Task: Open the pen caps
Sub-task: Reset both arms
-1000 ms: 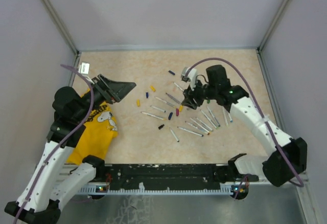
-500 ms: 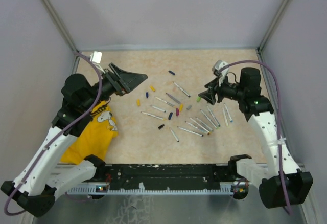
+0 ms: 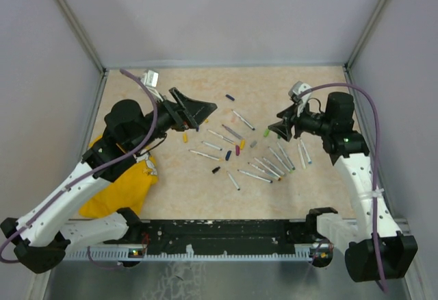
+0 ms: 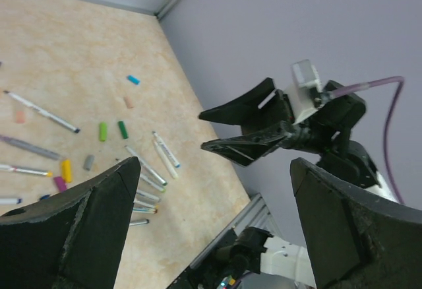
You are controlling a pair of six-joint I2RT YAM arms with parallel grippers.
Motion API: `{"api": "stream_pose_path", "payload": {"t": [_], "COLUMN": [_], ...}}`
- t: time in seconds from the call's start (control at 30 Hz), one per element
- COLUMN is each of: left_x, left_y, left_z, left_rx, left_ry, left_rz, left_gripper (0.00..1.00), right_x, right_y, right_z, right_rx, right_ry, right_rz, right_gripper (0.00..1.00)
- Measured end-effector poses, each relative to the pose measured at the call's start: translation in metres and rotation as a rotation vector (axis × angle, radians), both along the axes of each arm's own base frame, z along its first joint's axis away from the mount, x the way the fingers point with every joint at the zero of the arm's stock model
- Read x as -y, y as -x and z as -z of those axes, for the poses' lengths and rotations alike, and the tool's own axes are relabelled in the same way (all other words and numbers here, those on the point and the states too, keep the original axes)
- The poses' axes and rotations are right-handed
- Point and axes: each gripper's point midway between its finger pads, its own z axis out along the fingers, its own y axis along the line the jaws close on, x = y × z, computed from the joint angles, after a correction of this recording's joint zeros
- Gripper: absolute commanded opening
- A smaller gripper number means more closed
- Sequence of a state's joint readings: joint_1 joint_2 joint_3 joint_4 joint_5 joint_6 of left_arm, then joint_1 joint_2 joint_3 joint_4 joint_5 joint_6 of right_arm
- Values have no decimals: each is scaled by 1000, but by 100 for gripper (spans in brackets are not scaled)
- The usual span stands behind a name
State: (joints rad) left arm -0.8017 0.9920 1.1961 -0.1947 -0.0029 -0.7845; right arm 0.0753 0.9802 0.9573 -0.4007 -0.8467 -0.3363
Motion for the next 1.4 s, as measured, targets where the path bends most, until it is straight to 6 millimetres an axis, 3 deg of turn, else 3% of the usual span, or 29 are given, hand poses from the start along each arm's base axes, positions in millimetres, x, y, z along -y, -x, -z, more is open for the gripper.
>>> {"api": "stream_pose_path", "payload": {"t": [0.1, 0.3, 0.43, 0.6, 0.77, 0.87, 1.13, 1.4], "left_x": [-9, -25, -40, -72, -109, -105, -101, -100], "left_y": [-10, -36, -49, -68, -80, -74, -58, -57], "left_z": [16, 67, 97, 134, 166, 164, 127, 108], "left_rx": [8, 6, 7, -4, -50, -22, 116, 163], "left_ry": [-48, -225, -339, -439, -474, -464, -422, -444], "left_rz": [-68, -208, -274, -344, -383, -337, -276, -254], "left_gripper": [100, 100, 100, 100, 100, 100, 100, 100], "right_x": [0, 7, 17, 34, 54, 60, 63, 57], "right_y": [1, 0, -5, -16, -28, -32, -33, -29], "right_z": [1, -2, -6, -9, -12, -14, -16, -16], "right_rx": [-1, 26, 52, 53, 51, 50, 42, 24], "right_ry": [-2, 18, 40, 54, 55, 49, 27, 11], "right_rz": [-2, 53, 122, 253, 402, 452, 485, 458], "right_gripper": [56, 60, 72, 96, 99, 98, 98, 98]}}
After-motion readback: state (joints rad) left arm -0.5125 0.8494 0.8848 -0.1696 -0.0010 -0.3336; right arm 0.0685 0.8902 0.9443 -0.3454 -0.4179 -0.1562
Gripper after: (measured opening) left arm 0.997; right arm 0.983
